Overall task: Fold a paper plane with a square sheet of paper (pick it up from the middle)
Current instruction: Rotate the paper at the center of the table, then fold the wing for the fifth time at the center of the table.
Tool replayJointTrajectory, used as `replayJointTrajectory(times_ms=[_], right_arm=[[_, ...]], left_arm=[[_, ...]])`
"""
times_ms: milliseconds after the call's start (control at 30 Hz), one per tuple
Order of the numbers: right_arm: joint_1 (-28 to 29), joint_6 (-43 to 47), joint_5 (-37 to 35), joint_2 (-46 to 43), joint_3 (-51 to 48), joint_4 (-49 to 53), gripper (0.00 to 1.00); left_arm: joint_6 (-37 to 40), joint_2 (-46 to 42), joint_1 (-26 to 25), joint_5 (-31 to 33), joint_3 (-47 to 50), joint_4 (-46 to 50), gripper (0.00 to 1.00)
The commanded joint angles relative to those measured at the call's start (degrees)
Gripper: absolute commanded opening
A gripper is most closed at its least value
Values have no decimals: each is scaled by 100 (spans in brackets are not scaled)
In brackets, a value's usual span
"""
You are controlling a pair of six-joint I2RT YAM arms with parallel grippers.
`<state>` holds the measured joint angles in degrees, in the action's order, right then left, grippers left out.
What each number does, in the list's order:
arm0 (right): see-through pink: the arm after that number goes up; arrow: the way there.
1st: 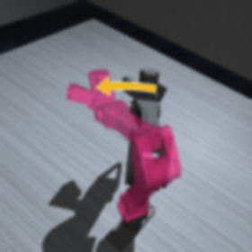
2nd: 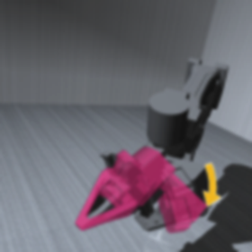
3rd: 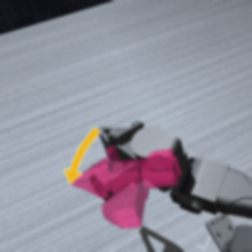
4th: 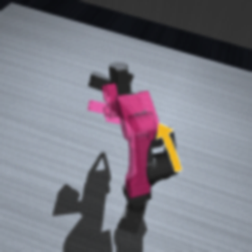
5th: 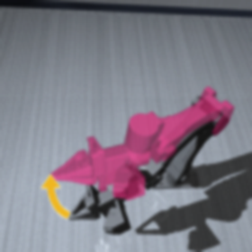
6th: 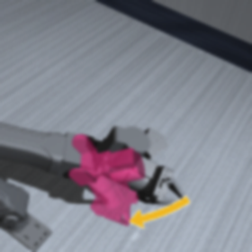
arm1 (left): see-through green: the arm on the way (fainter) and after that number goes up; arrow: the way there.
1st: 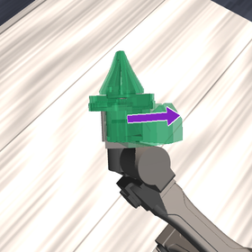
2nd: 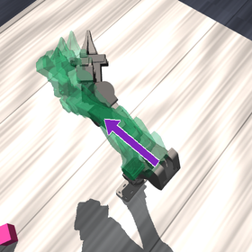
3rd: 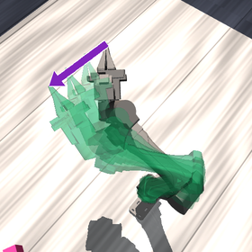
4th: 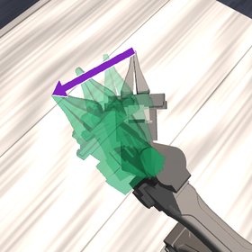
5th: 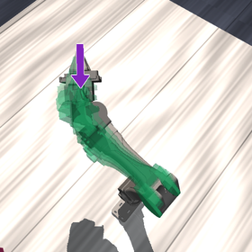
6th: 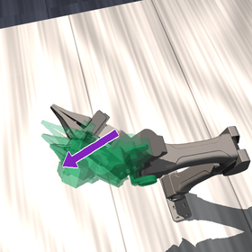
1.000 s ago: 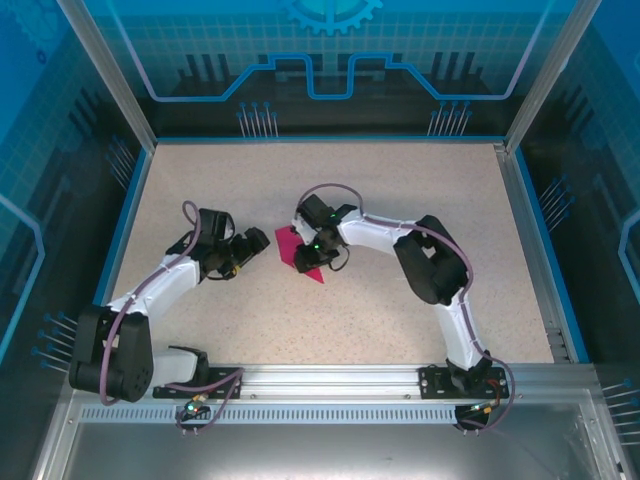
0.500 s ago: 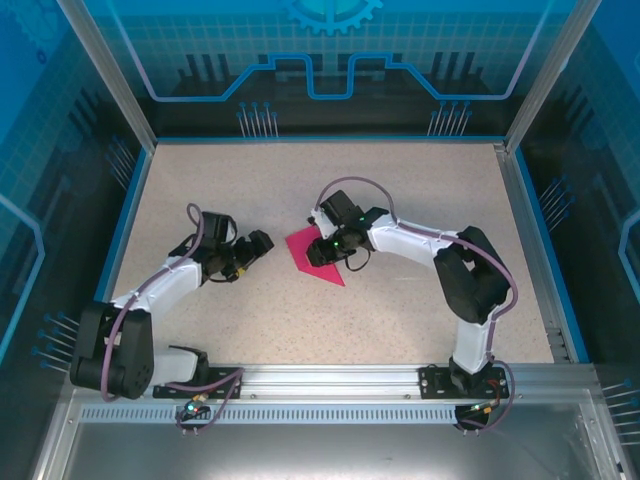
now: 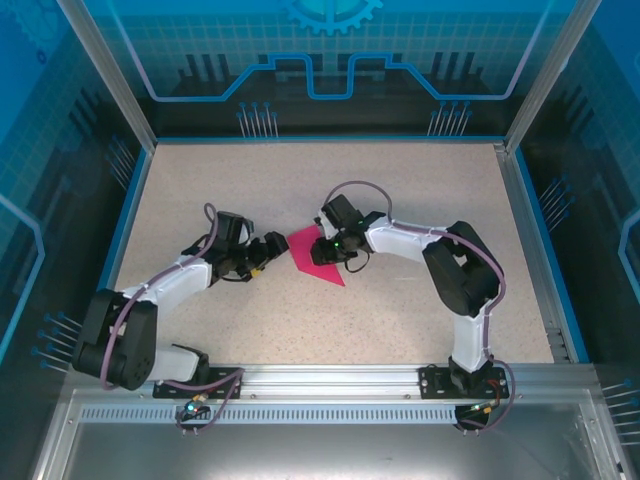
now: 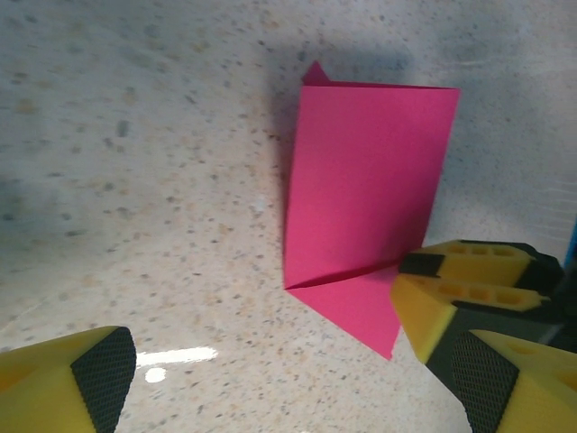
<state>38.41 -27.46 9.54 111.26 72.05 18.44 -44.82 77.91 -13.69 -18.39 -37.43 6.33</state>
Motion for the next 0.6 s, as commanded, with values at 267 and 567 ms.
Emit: replayJointTrajectory(times_ms=[267,567], right_arm=[[-450,-573,949,307,-379,-636,33],[-870,-1111,1800,439,-772,-1314,34]], left_arm=[[-432,572,-315,-696,109,-872,88],[-645,1104,-666,-773,-190,-1047,82]])
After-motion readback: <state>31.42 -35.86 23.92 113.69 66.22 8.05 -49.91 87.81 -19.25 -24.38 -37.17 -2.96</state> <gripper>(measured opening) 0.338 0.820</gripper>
